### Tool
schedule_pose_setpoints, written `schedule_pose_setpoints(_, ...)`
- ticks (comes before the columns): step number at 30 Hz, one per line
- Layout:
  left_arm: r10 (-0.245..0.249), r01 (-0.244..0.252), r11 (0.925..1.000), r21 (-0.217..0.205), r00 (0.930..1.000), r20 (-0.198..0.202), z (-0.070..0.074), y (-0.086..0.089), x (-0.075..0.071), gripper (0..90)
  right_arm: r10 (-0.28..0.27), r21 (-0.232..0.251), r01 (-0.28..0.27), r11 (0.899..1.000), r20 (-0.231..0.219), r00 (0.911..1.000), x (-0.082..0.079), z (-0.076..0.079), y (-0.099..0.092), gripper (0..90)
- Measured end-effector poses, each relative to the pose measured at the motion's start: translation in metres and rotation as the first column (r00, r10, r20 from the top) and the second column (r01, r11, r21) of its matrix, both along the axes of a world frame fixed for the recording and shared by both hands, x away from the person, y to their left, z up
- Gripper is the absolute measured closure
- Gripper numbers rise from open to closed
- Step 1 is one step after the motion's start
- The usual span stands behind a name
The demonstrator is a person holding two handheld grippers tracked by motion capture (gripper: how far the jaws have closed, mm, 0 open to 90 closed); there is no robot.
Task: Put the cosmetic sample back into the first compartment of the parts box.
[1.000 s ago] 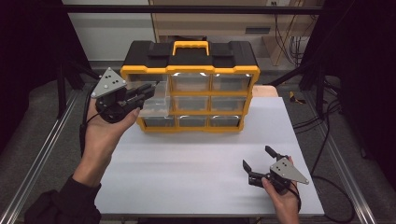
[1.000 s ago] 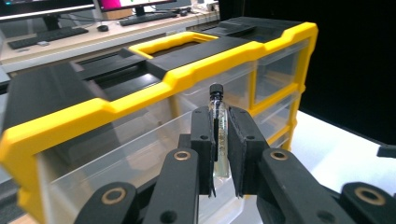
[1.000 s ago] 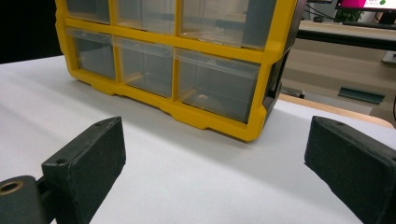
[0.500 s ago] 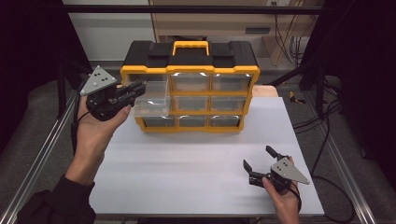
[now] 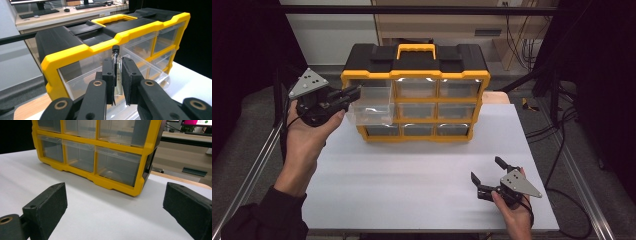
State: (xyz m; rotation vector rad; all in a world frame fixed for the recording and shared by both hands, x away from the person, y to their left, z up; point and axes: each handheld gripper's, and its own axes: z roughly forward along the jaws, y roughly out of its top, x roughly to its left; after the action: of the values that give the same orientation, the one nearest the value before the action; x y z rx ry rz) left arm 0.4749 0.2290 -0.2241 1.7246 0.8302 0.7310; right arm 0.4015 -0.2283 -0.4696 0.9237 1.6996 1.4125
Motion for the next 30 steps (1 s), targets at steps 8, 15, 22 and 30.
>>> schedule_pose_setpoints(8,-0.004,0.004,1.0,-0.003,0.9993,-0.037,-0.001,-0.001,0.01,80.5,-0.003,0.004,0.003,1.0,-0.009,1.0,0.001,-0.001,-0.001,5.5)
schedule_pose_setpoints(15,0.011,-0.01,0.9998,0.017,0.9992,-0.039,-0.004,-0.006,0.014,80.5,-0.001,0.007,0.001,1.0,-0.016,0.9999,0.001,-0.001,-0.001,5.5)
schedule_pose_setpoints(22,0.007,-0.006,0.9997,0.025,0.9988,-0.048,-0.006,-0.012,0.015,80.4,0.0,0.009,0.0,1.0,-0.015,0.9999,0.001,-0.001,-0.001,5.4)
schedule_pose_setpoints(30,0.032,-0.032,0.9995,-0.003,0.9995,0.008,-0.004,-0.015,0.009,64.1,0.0,0.013,0.0,1.0,-0.013,0.9999,0.001,0.0,-0.002,5.1)
